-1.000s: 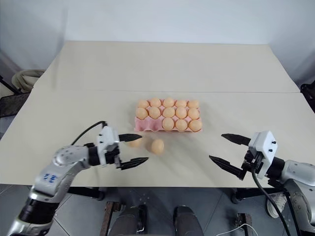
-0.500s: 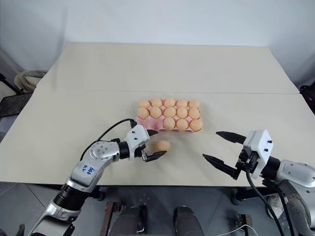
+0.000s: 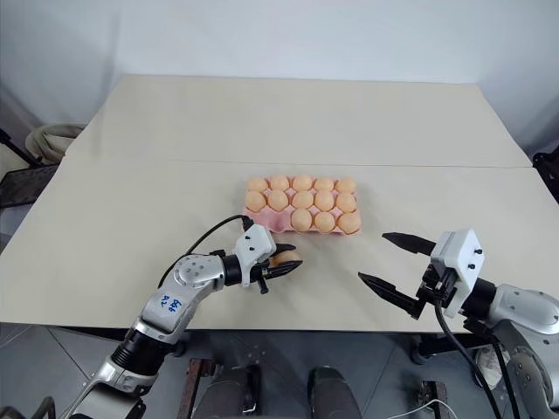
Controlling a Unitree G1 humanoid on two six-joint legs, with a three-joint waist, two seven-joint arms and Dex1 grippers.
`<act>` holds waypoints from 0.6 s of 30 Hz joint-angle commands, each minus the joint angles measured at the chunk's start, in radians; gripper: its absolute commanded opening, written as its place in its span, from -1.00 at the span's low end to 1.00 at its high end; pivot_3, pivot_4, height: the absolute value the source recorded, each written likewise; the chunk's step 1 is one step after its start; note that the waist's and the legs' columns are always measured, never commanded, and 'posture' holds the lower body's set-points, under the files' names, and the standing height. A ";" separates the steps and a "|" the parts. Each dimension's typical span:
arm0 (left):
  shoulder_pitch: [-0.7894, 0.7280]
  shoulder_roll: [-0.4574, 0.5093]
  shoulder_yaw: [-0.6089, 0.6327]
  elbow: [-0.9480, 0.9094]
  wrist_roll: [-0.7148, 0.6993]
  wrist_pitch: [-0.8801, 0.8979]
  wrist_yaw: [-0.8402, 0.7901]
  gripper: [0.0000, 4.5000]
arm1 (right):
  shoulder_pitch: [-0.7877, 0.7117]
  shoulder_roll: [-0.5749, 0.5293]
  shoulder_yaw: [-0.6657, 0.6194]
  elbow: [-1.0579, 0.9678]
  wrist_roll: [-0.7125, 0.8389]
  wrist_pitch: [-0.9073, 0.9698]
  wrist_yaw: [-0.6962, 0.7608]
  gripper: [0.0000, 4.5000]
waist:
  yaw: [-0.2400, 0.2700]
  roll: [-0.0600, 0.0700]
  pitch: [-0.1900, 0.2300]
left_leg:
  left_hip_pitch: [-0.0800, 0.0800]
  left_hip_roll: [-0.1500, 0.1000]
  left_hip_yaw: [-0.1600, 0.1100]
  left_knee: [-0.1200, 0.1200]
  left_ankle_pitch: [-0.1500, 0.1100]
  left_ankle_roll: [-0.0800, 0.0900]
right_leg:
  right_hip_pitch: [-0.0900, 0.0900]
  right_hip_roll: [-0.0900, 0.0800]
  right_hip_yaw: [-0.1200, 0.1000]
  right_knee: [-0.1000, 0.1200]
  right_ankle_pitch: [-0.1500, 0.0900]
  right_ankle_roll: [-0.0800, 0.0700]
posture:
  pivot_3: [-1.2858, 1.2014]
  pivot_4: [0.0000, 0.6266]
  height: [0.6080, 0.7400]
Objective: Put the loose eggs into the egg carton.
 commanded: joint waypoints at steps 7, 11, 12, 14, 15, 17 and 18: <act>-0.034 -0.009 0.195 -0.052 -0.214 -0.007 -0.083 -0.39 | -0.020 0.010 0.014 0.004 0.012 -0.015 0.007 1.00 | 0.001 0.000 0.000 | -0.001 0.000 0.000 0.000 -0.001 0.000 | 0.000 0.000 -0.001 -0.001 0.000 0.000 | 0.03 -0.52 1.00; -0.133 -0.016 0.199 0.086 -0.143 -0.058 -0.024 -0.39 | -0.030 0.015 0.024 0.009 0.009 -0.015 0.007 1.00 | 0.011 0.000 0.000 | -0.001 0.000 0.000 0.000 -0.001 0.000 | 0.000 0.000 -0.001 -0.002 0.000 0.000 | 0.03 -0.52 1.00; -0.167 -0.027 0.193 0.140 -0.122 -0.085 -0.011 -0.39 | -0.033 0.015 0.027 0.011 0.008 -0.016 0.007 1.00 | 0.015 0.000 0.000 | -0.001 -0.001 0.000 0.000 -0.001 0.000 | 0.000 0.000 -0.001 -0.002 0.000 0.001 | 0.03 -0.52 1.00; -0.241 -0.049 0.169 0.274 -0.070 -0.165 0.002 -0.39 | -0.038 0.015 0.032 0.014 0.007 -0.017 0.008 1.00 | 0.023 0.000 0.000 | -0.001 -0.001 0.000 0.000 0.000 0.001 | 0.000 0.000 -0.001 -0.002 0.001 0.001 | 0.03 -0.52 1.00; -0.264 -0.058 0.163 0.320 -0.057 -0.198 -0.001 -0.39 | -0.040 0.015 0.034 0.015 0.007 -0.017 0.008 1.00 | 0.024 0.000 0.000 | -0.001 -0.002 0.000 0.000 -0.001 0.001 | 0.000 0.000 -0.001 -0.002 0.001 0.002 | 0.03 -0.52 1.00; -0.299 -0.076 0.160 0.394 -0.050 -0.230 -0.011 -0.39 | -0.047 0.015 0.039 0.015 0.008 -0.015 0.006 1.00 | 0.025 0.000 0.000 | -0.002 -0.002 0.000 0.000 -0.001 0.002 | 0.000 -0.001 -0.001 -0.004 0.001 0.003 | 0.03 -0.52 1.00; -0.311 -0.084 0.154 0.420 -0.046 -0.245 -0.019 -0.39 | -0.050 0.015 0.040 0.015 0.008 -0.014 0.006 1.00 | 0.024 0.000 0.000 | -0.002 -0.002 0.000 0.000 -0.002 0.002 | 0.000 -0.001 -0.001 -0.006 0.002 0.003 | 0.03 -0.52 1.00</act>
